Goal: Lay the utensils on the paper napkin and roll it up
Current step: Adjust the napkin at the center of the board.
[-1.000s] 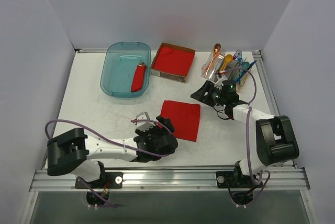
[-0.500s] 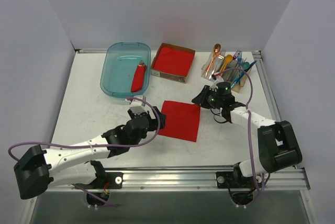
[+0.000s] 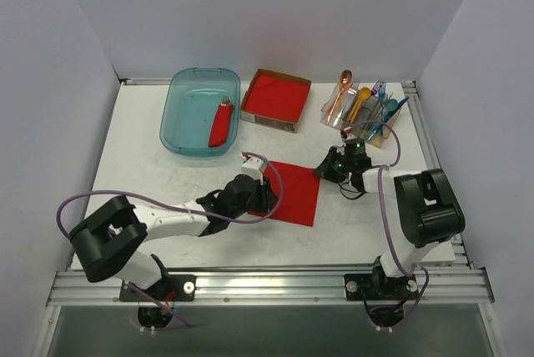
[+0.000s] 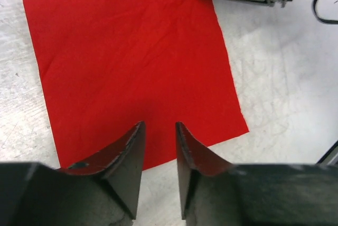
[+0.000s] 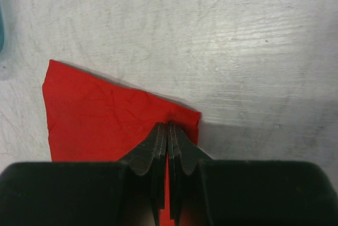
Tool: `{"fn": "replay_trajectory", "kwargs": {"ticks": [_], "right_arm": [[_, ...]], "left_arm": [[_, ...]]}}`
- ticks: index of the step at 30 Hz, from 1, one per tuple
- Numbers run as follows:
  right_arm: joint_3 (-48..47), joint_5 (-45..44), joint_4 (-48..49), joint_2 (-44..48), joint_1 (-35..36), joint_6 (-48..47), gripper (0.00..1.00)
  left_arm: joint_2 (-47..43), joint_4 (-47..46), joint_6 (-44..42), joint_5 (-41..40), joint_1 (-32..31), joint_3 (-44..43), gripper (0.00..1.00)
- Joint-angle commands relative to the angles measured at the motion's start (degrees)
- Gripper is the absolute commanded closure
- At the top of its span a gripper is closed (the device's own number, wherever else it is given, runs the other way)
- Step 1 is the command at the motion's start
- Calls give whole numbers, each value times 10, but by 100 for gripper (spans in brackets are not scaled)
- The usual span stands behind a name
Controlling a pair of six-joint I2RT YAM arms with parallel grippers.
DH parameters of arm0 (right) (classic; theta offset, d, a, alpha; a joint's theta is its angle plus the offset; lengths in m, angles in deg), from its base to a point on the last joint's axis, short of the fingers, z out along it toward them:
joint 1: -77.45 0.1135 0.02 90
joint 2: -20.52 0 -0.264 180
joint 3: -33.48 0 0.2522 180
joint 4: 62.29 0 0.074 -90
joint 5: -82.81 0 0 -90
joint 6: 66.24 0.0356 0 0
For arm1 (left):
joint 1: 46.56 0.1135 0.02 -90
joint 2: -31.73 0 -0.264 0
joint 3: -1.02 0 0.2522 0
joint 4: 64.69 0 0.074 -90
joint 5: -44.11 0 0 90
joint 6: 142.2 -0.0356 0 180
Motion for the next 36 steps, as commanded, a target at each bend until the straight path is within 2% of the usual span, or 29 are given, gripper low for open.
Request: {"fn": "replay_trajectory", "kwargs": {"ticks": [1,8,11,24,27,29,31,36], "right_arm": [[2,-25,18,-6,-6,1,100],[7,-41,18,-26,-15,0,100],[3,-44,17,-29,-19,2,100],[-78,-70,-38,-74,-18,9,100],[-93,-70,-46,-67,-17,6,100],[-93,-73,-51,-52,-17,3,100],[-88,-75,-64,-19,-14,-2,98],[-49,-66,-89,78,9,-25,94]], "left_arm": [[34,-68,-9,31,12,-29,64],[95,-116,23,34,23,3,75],[101,-150,41,24,22,36,76],[83,-163,66,-24,15,98,77],[55,-137,64,-27,18,92,73],[38,-87,52,-32,26,68,69],[11,-39,37,-23,40,38,63],[-8,30,13,13,79,-30,60]]}}
